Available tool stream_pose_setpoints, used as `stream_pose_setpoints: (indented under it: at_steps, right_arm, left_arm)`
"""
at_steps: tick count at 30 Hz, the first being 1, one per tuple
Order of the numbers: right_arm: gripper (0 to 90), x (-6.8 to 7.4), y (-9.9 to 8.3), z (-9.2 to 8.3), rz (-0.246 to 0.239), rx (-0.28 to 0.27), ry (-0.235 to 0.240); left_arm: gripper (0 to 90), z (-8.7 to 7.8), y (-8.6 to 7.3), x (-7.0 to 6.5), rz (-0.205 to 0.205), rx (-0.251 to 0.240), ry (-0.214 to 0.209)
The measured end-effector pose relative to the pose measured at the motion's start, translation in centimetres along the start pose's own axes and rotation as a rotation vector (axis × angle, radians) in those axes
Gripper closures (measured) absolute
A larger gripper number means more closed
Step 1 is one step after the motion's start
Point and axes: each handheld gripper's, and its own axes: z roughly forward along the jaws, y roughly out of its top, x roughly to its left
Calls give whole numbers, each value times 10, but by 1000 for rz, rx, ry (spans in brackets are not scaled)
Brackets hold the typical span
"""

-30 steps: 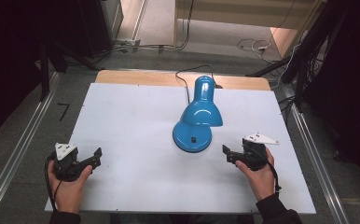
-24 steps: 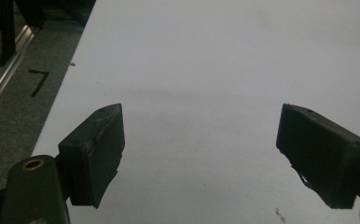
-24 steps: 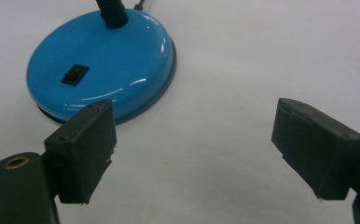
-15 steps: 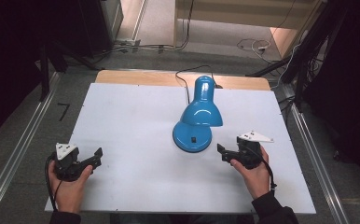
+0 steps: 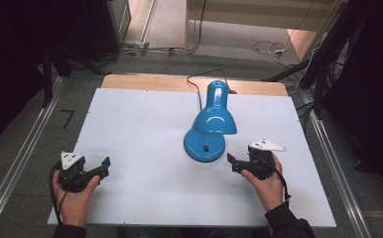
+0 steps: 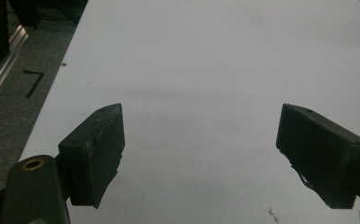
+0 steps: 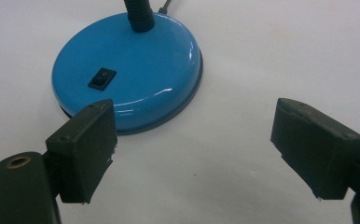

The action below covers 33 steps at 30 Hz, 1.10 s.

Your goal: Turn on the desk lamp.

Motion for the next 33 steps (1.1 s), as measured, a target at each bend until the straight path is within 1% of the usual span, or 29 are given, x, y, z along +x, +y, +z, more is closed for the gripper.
stream_pose_setpoints:
  at_steps: [2, 3, 4, 5, 7, 10, 16, 19, 23, 26, 30, 33]
  right_arm:
    - [133, 1, 1, 1, 5, -3, 0]
    - [133, 2, 2, 2, 1, -3, -1]
    - [132, 6, 1, 2, -17, 0, 5]
    - [132, 6, 1, 2, -17, 0, 5]
    - [133, 8, 1, 2, -27, -3, 5]
    - [133, 10, 1, 4, -24, -2, 10]
    - [133, 14, 3, 8, -36, -1, 26]
    - [133, 17, 3, 12, -44, 12, 29]
    - [133, 21, 5, 13, -49, 10, 40]
    - [134, 23, 6, 12, -45, 4, 46]
    - [134, 24, 6, 16, -49, 9, 50]
    - [135, 26, 7, 17, -54, 9, 54]
  left_arm:
    - [161, 3, -1, 0, 13, 18, 10]
    - [161, 2, -1, -1, 24, 16, 14]
    - [161, 0, 0, -2, 23, 1, 11]
    - [161, -3, 1, -3, 27, -15, 9]
    - [161, -5, 1, -4, 37, -18, 5]
    - [161, -3, -1, -4, 35, -4, 6]
    - [161, -2, 0, -4, 33, -3, 6]
    - [161, -2, 1, -4, 32, -9, 5]
    - [161, 0, -1, -4, 39, 8, 9]
    - [161, -1, 0, -5, 36, -4, 8]
    - [161, 1, 0, -5, 38, 7, 12]
    - [161, 0, 0, -5, 31, -1, 6]
